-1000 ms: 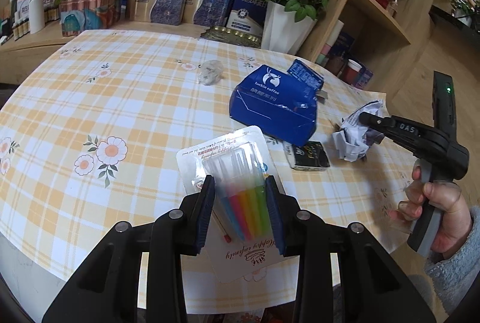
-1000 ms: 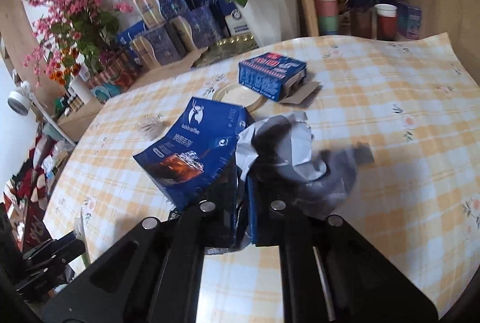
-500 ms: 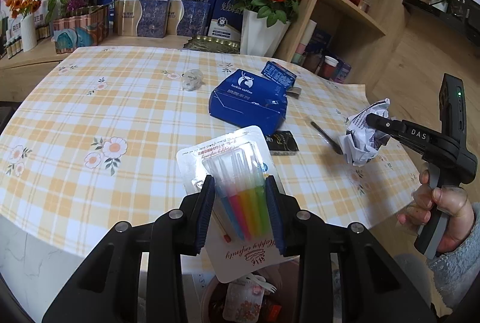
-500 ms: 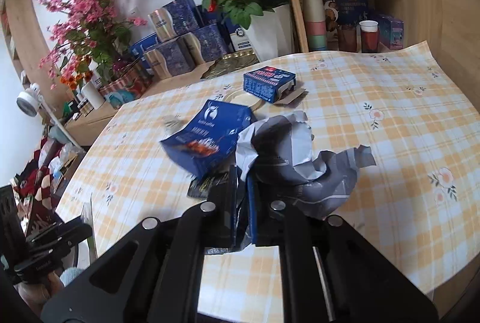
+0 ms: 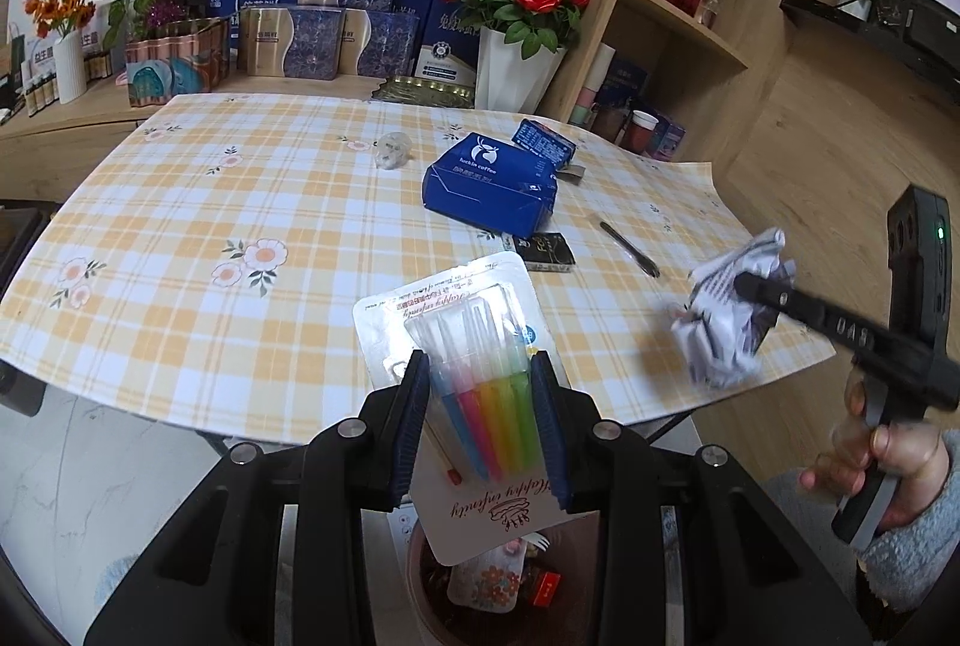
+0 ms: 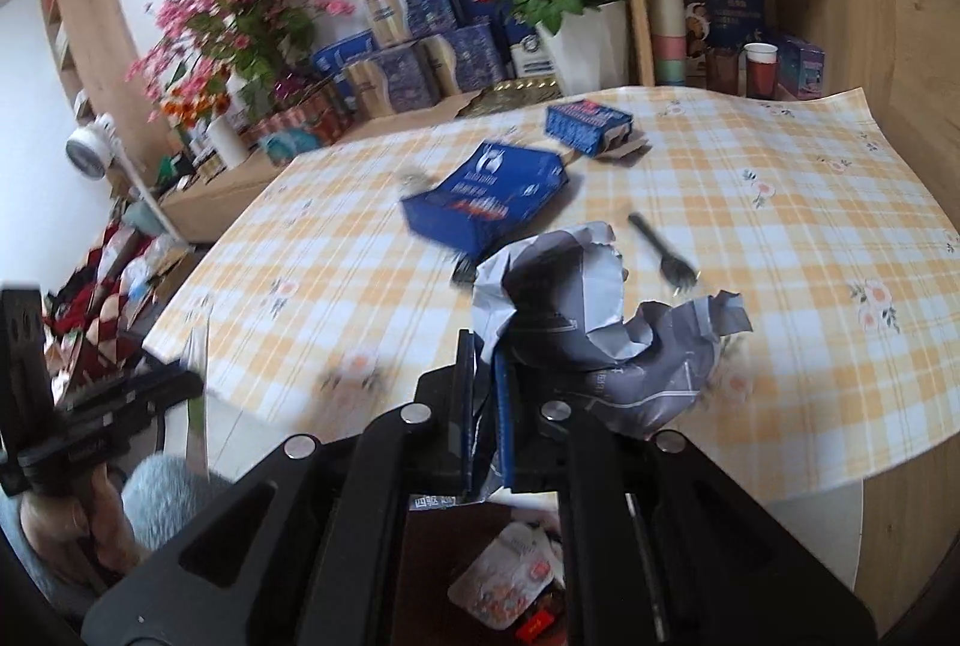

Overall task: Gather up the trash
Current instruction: 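Carry the card and foil bag down over the brown bin and open both tools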

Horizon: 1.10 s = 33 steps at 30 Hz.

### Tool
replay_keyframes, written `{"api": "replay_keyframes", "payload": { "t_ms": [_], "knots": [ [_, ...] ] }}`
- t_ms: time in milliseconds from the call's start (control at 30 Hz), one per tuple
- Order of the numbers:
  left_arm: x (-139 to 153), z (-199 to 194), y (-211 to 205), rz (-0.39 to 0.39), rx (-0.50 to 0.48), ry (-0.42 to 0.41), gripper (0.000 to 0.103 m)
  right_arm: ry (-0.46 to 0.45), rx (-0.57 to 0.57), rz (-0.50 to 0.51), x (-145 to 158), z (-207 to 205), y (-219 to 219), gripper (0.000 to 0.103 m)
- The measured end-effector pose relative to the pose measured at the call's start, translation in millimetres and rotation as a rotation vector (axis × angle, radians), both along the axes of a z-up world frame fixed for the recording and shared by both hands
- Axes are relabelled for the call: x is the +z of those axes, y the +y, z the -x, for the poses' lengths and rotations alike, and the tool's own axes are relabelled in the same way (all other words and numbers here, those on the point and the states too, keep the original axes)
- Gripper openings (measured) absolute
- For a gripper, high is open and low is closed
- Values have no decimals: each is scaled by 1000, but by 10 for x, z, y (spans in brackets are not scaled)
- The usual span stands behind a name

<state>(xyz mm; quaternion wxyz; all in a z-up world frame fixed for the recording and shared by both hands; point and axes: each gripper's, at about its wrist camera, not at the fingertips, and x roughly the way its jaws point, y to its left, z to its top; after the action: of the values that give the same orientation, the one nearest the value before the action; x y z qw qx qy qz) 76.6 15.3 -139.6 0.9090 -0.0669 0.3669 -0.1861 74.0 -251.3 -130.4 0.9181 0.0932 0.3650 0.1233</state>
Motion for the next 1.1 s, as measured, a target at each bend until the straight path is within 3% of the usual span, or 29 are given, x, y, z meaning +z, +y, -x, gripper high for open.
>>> {"api": "replay_keyframes", "payload": {
  "t_ms": [400,700,800,867,900,933,1000,1100],
  "knots": [
    [-91,298,69,0,-4,13,34,158,131,23,-602,568,470,10],
    [-231,318,94,7,-3,53,34,367,168,3,-1158,532,649,11],
    [-262,312,78,3,-11,56,34,402,159,-19,-1230,499,639,17],
    [-292,311,83,19,-14,56,34,398,149,-30,-1236,491,619,50],
    [-314,308,82,25,-16,62,34,385,142,-36,-1224,502,606,58],
    [-340,302,73,24,-17,68,34,369,135,-32,-1208,514,597,65],
    [-406,305,52,17,-23,76,34,352,131,-14,-1183,507,584,69],
    [-506,330,11,28,-51,69,34,293,99,29,-1109,517,534,87]
  ]
}}
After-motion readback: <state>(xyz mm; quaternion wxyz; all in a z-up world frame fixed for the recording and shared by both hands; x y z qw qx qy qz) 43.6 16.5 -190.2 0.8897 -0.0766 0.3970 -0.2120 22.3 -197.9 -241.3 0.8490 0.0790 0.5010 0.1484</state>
